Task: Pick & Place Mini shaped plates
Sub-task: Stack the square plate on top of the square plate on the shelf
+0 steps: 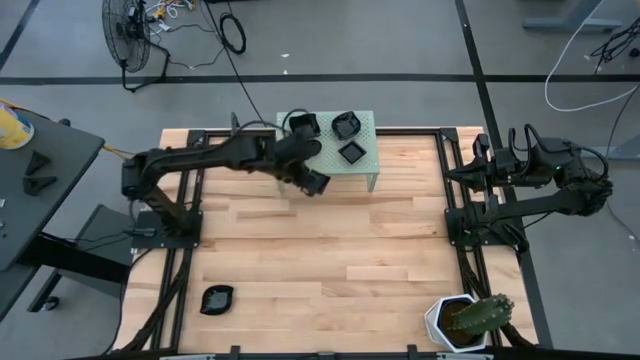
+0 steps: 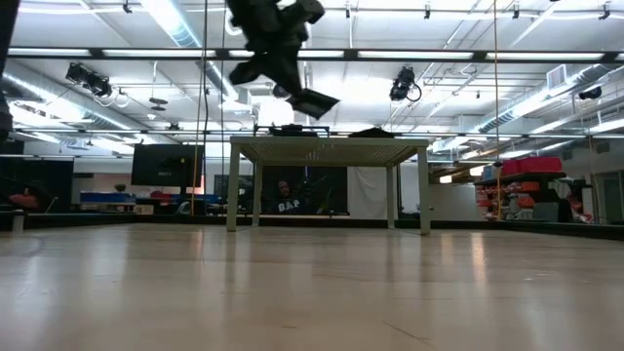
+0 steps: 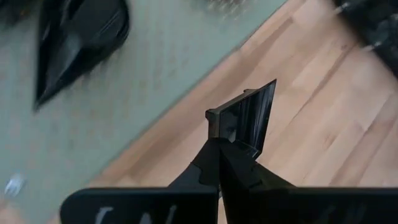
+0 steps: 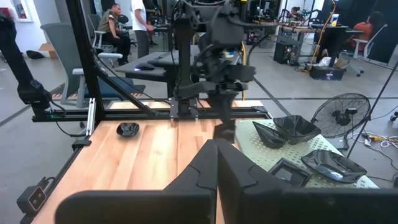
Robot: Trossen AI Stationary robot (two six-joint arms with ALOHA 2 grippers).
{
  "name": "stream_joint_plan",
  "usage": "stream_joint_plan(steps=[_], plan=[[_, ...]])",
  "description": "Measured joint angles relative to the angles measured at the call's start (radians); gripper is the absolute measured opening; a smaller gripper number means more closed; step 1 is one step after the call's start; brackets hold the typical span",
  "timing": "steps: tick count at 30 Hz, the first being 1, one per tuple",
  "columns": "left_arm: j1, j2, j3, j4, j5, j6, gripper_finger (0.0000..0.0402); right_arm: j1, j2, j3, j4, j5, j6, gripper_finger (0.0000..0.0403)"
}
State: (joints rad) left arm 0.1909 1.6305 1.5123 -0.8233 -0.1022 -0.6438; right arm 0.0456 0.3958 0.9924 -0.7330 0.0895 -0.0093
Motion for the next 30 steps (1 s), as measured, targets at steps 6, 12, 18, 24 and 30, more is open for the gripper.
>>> stream_joint_plan(steps=[6, 12, 18, 24, 30], plan=[[0.053, 0.111, 0.165, 0.002, 0.043, 0.136, 0.0001, 0.000, 0.000, 0.000, 0.000, 0.000, 0.000, 0.0004], [0.105, 0.193, 0.295, 0.042, 0.069, 0.267, 0.0001, 0.000, 0.000, 0.000, 0.000, 0.000, 0.000, 0.0004], [0.141, 0.232, 0.330, 0.147, 0.124, 0.377, 0.0001, 0.000, 0.000, 0.000, 0.000, 0.000, 0.000, 0.0004], [0.156, 0.236, 0.331, 0.226, 0.190, 0.526, 0.0001, 0.000, 0.000, 0.000, 0.000, 0.000, 0.000, 0.0004], [0.200, 0.239, 0.331, 0.269, 0.288, 0.630, 0.0001, 0.000, 0.000, 0.000, 0.000, 0.000, 0.000, 0.0004]])
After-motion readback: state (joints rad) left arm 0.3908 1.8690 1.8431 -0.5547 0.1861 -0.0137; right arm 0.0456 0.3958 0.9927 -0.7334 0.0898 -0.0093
